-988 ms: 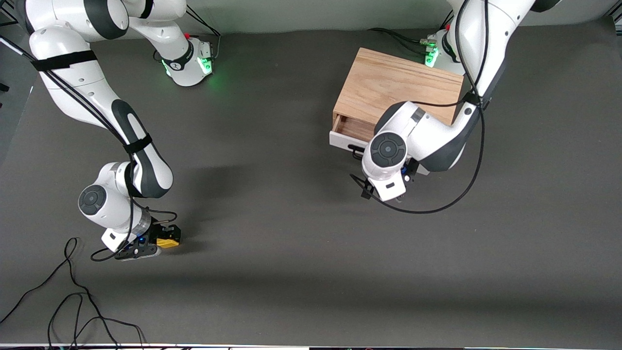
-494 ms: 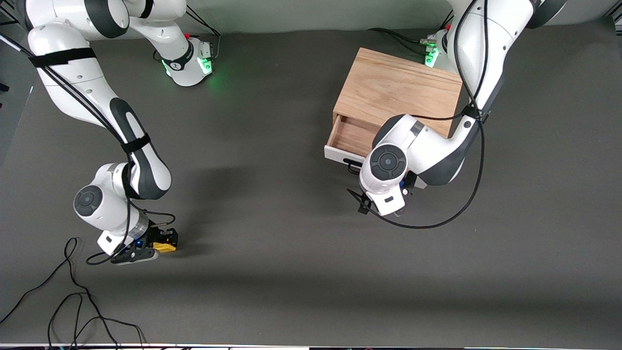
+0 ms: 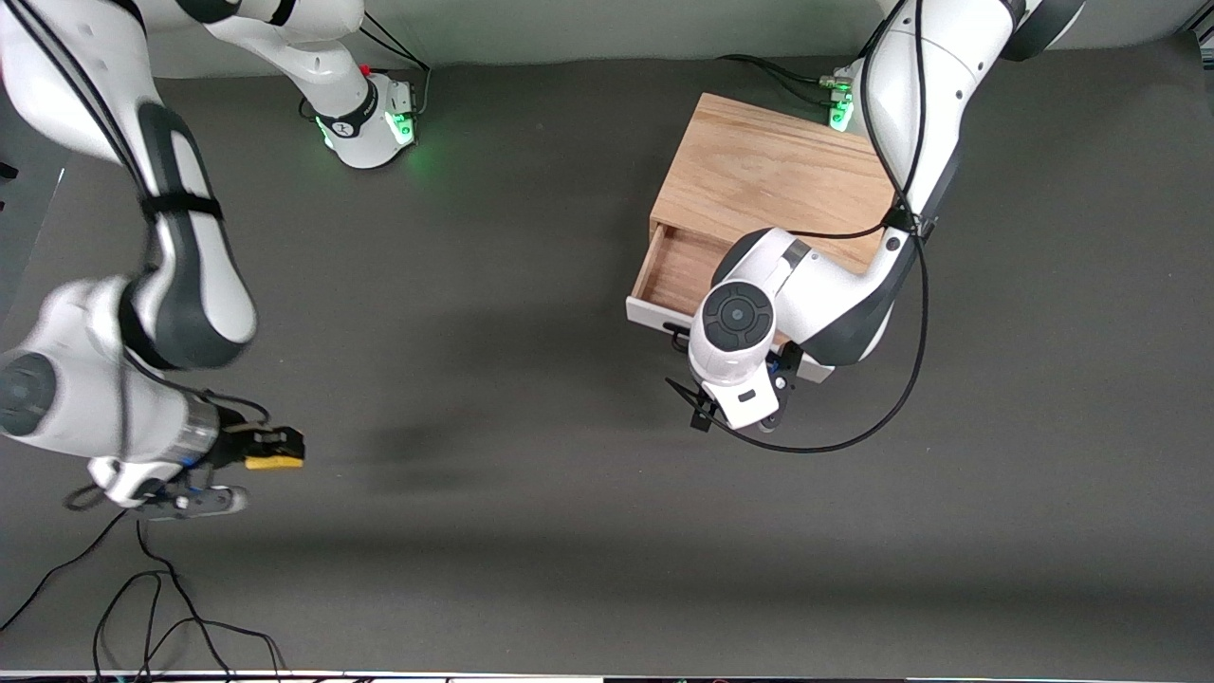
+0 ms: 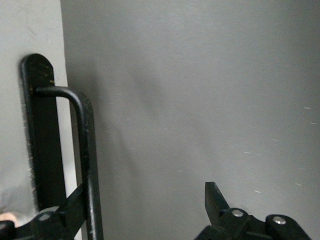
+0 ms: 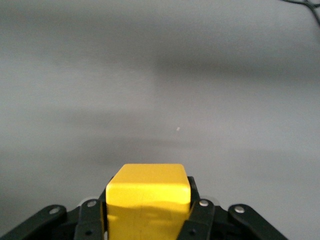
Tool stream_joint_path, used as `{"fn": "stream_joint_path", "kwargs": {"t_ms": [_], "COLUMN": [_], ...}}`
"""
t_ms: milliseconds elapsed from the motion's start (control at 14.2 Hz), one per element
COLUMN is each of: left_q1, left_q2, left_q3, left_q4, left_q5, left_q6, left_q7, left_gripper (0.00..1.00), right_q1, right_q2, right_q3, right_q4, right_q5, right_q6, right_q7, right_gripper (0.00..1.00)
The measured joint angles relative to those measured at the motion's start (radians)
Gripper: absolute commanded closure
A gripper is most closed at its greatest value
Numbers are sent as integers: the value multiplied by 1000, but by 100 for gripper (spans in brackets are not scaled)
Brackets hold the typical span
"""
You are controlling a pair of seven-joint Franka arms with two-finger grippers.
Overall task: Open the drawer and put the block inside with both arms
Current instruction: 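Carry the cube over the open drawer with the right gripper while the left gripper withdraws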
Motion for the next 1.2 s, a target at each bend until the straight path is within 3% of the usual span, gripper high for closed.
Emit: {"fn": "stream_joint_path", "kwargs": {"t_ms": [212,424,847,1200], "left_q1": [-1,-3,-4,119], "left_q2": [9,13,9,-116], "left_q3": [5,19,44,49], "left_q4": [23,47,130,157], "left_q5": [0,1,36,-5], "left_q6": [37,71,94,-76], "left_q7": [-1,-1,6,245], "left_gripper": [0,0,0,0], "right_q1": [22,99,381,514], "right_q2": [-45,-63,-57,0], "right_q3": [15,29,43,82], "right_q4": [139,210,214,240], "right_q5": [2,4,4,2], "right_q6": [-220,-311,-278,-128], "right_q7": [116,307,782,1017], "right_gripper": [98,99,99,98]}}
